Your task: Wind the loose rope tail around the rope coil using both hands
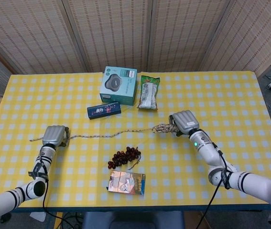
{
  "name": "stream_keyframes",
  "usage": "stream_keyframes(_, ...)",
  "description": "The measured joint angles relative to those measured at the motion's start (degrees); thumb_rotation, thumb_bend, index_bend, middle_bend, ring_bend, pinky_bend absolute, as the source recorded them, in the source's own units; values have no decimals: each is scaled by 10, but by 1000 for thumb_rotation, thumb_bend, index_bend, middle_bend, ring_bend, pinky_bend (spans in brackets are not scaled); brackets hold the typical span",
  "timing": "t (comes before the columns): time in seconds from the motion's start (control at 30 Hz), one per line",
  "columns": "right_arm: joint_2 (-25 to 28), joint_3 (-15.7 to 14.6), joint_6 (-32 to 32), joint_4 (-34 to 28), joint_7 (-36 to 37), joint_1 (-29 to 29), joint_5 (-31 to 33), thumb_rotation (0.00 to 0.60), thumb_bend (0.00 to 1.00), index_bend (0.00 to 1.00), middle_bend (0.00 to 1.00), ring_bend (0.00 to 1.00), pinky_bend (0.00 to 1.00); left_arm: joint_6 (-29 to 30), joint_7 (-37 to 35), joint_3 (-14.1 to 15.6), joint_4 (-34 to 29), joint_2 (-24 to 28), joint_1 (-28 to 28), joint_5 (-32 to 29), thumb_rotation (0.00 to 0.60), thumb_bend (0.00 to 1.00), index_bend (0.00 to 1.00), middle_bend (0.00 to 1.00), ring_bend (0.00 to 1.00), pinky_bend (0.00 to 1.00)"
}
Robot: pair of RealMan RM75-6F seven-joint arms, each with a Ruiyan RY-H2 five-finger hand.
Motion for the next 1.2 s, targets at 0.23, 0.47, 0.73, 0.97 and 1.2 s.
stream_keyframes(0.23,-3,-1,-2,4,1,0,1,600,376,707,604,492,583,0,-5,0,5,-3,0,2,600,423,728,1000,1000,1000)
stream_keyframes(0.47,0,4,0,1,13,-3,0,600,376,709,605,492,583,4,-27,-4,-6,9,5,13,600,428,763,1000,1000,1000)
stream_keyframes(0.73,18,24,14,-23,46,-9,-15,600,376,711,605,492,583,31,-72,-7,-75,68,23,69,600,429,767,1000,1000,1000)
stream_keyframes(0.97,34,46,39,-57,89,-19,-36,600,381,724,612,497,587,99,-117,-10,-159,141,46,167,600,429,771,1000,1000,1000)
stream_keyframes(1.2,45,70,70,-100,124,-27,-60,600,392,737,614,504,590,181,-175,-18,-231,204,66,277,600,429,772,1000,1000,1000)
